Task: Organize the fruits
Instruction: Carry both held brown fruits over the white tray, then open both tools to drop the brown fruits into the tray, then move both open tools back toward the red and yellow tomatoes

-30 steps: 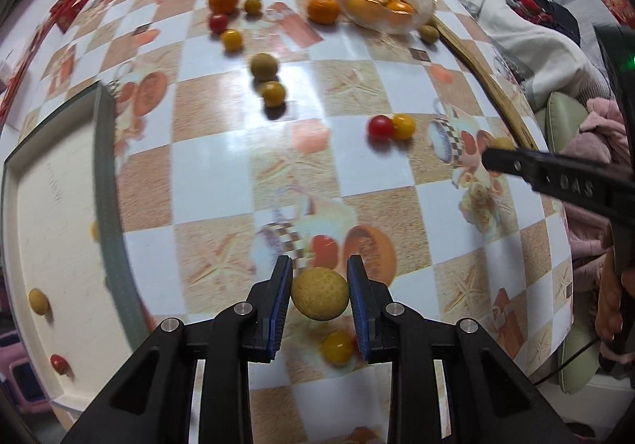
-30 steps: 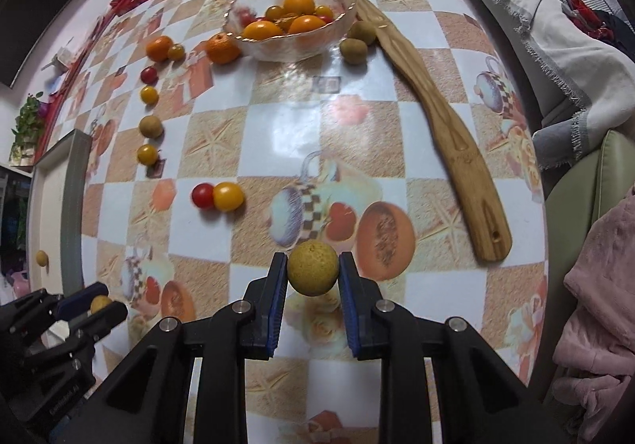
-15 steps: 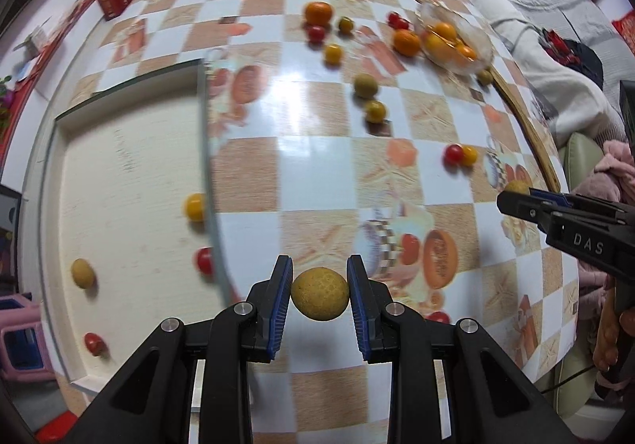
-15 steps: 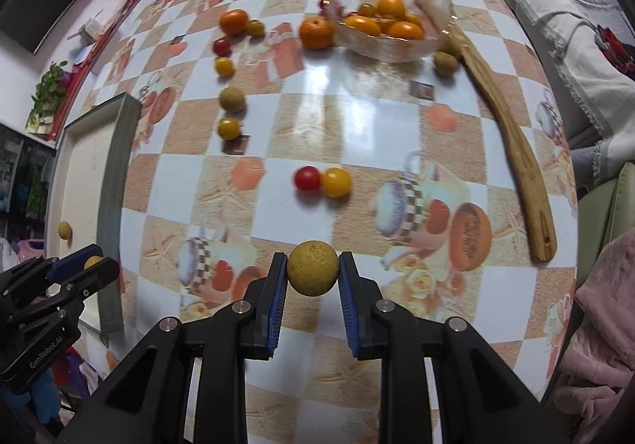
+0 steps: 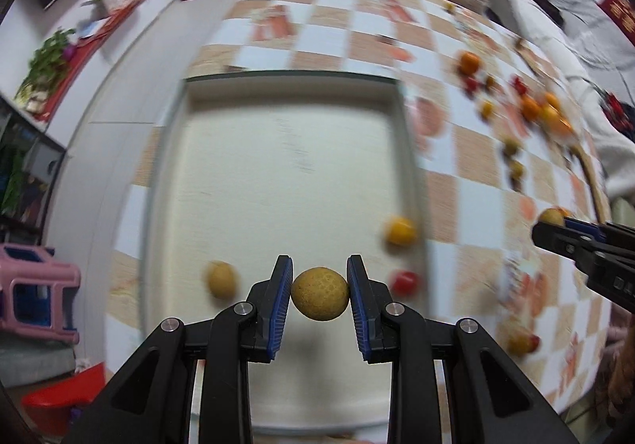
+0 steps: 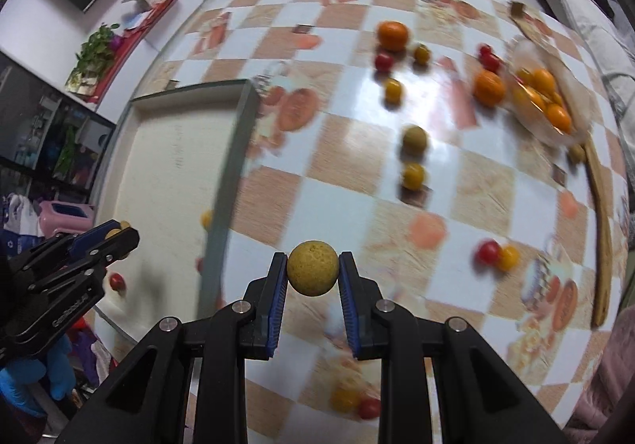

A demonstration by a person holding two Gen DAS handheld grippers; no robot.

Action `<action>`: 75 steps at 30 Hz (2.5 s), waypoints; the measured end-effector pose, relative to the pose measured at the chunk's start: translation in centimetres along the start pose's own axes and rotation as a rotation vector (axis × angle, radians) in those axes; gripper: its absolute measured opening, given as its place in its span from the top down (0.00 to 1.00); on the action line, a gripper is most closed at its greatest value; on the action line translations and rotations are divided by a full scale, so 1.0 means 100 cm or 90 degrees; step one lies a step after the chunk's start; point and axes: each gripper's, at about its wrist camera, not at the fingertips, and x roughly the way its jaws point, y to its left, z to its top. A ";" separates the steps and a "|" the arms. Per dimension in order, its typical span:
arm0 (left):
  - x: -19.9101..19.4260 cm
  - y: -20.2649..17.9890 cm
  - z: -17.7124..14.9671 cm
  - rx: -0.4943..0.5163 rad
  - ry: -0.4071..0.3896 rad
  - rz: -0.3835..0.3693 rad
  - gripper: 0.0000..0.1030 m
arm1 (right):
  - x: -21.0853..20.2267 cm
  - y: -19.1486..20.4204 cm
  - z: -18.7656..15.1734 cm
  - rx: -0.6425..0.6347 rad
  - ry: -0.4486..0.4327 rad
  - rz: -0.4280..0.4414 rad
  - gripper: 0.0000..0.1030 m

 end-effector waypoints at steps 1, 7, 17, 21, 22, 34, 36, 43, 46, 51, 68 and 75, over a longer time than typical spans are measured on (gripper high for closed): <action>0.004 0.012 0.004 -0.011 -0.002 0.011 0.71 | 0.003 0.010 0.007 -0.007 -0.001 0.008 0.73; 0.027 0.045 0.019 -0.038 0.000 0.040 0.71 | 0.029 0.061 0.047 -0.044 0.005 0.041 0.73; 0.050 0.056 0.030 -0.045 0.010 0.057 0.71 | 0.079 0.098 0.087 -0.077 0.037 0.022 0.73; 0.055 0.056 0.028 -0.034 0.020 0.064 0.71 | 0.093 0.105 0.090 -0.098 0.050 -0.003 0.73; 0.056 0.056 0.027 -0.030 0.025 0.067 0.71 | 0.097 0.106 0.090 -0.102 0.055 -0.008 0.73; 0.046 0.055 0.018 -0.011 0.011 0.086 0.27 | 0.104 0.123 0.093 -0.106 0.067 0.011 0.26; 0.045 0.055 0.016 -0.014 0.015 0.084 0.27 | 0.097 0.122 0.093 -0.100 0.057 0.016 0.19; 0.039 0.043 0.012 -0.001 0.024 0.080 0.27 | 0.071 0.104 0.090 -0.070 0.035 0.018 0.13; 0.035 0.034 0.011 0.012 0.023 0.077 0.27 | 0.059 0.088 0.083 -0.044 0.027 0.019 0.11; 0.026 0.018 0.007 0.033 0.019 0.069 0.27 | 0.042 0.053 0.065 0.000 0.018 0.006 0.06; 0.000 -0.081 -0.021 0.168 0.013 0.004 0.27 | 0.000 -0.085 -0.085 0.157 0.077 -0.091 0.06; -0.002 -0.131 -0.046 0.246 0.033 -0.043 0.27 | -0.008 -0.119 -0.119 0.208 0.081 -0.118 0.06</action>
